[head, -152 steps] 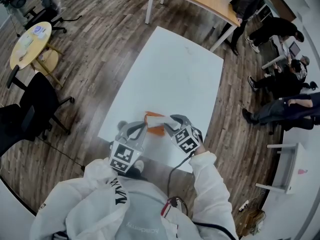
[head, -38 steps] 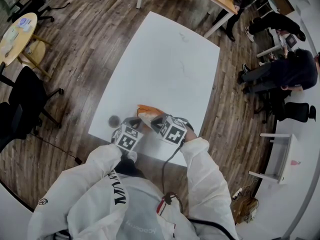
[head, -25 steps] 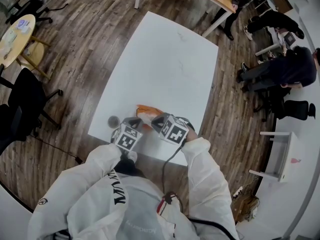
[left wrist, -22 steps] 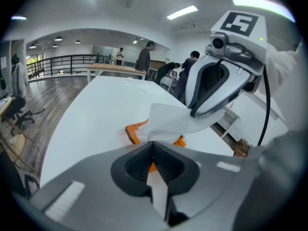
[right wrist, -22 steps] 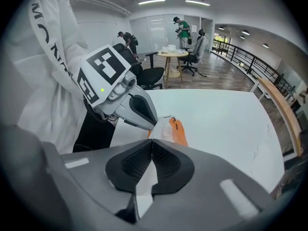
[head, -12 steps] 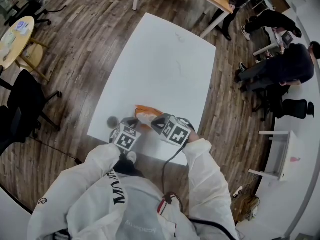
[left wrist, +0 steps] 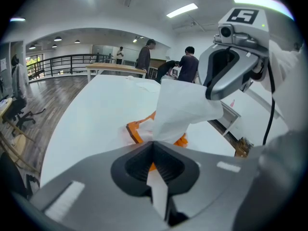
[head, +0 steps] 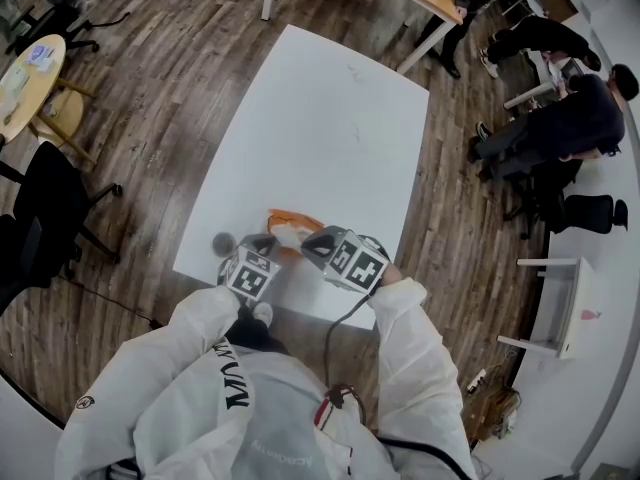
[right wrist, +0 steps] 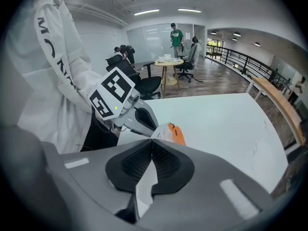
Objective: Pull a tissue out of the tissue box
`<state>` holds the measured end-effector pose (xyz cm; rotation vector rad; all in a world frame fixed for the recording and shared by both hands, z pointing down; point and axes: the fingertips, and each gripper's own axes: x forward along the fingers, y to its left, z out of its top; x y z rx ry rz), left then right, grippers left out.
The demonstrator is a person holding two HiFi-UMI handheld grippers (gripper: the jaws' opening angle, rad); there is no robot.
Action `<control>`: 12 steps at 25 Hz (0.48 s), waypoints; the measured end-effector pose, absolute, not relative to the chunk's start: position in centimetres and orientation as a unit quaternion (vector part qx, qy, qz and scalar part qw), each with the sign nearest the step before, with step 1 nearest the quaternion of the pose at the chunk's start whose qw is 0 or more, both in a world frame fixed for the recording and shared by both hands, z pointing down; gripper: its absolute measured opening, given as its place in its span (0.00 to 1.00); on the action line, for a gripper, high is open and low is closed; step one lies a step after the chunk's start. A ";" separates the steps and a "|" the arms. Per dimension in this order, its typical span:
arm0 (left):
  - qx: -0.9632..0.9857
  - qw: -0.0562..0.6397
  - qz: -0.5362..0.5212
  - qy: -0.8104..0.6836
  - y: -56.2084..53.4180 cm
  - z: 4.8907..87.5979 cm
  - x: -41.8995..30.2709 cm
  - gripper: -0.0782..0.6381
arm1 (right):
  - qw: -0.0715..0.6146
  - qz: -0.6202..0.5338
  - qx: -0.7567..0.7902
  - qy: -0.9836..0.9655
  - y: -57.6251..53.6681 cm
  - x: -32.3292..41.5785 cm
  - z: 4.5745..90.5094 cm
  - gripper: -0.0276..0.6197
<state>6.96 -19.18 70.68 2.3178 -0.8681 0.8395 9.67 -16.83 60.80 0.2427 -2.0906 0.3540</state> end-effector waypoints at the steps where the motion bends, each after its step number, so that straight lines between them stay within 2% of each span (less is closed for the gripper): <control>1: 0.856 0.261 0.310 -0.321 -19.2 70.7 7.0 0.11 | 0.481 0.147 0.100 -0.858 -16.8 9.7 60.7 0.05; 12: 0.856 0.261 0.310 -0.321 -19.2 70.6 7.1 0.11 | 0.445 0.173 0.108 -0.872 -16.8 9.8 58.9 0.05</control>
